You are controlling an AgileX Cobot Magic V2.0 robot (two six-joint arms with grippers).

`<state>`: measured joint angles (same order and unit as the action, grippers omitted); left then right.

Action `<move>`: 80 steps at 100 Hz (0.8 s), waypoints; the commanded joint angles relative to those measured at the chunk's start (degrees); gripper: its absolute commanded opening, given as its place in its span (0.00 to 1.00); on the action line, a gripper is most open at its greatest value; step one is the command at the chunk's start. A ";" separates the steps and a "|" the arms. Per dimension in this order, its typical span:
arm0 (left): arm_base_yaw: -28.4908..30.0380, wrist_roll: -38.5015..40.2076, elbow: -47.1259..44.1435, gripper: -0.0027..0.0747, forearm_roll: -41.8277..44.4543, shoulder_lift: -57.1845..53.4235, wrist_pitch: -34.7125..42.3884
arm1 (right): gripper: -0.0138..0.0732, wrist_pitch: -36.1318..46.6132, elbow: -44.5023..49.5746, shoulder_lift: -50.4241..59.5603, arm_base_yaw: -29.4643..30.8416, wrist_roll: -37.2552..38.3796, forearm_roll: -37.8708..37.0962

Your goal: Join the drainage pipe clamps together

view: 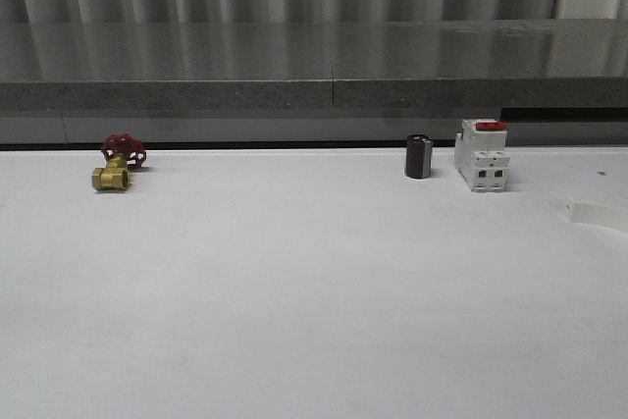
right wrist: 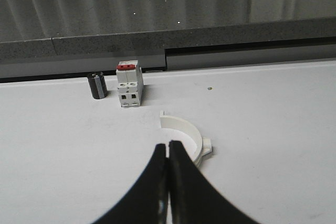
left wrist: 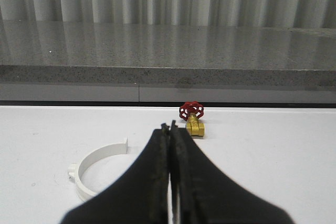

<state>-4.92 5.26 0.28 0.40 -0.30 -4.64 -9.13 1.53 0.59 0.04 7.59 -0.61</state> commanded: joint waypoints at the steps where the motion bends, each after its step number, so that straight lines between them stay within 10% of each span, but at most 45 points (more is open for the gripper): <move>1: 0.10 -0.05 -1.97 0.01 -0.40 -1.59 4.64 | 0.08 4.70 -0.84 0.80 0.20 -0.52 -0.18; 48: 0.10 -0.05 -0.67 0.01 -0.40 -1.59 4.64 | 0.08 4.70 -0.84 0.80 0.20 -0.52 -0.18; 80: 0.10 -0.05 16.34 0.01 -0.40 8.60 -8.13 | 0.08 4.70 -0.84 0.80 0.20 -0.52 -0.18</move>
<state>-4.92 5.26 8.99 0.40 3.11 -11.89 -9.13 1.53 0.59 0.04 7.59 -0.61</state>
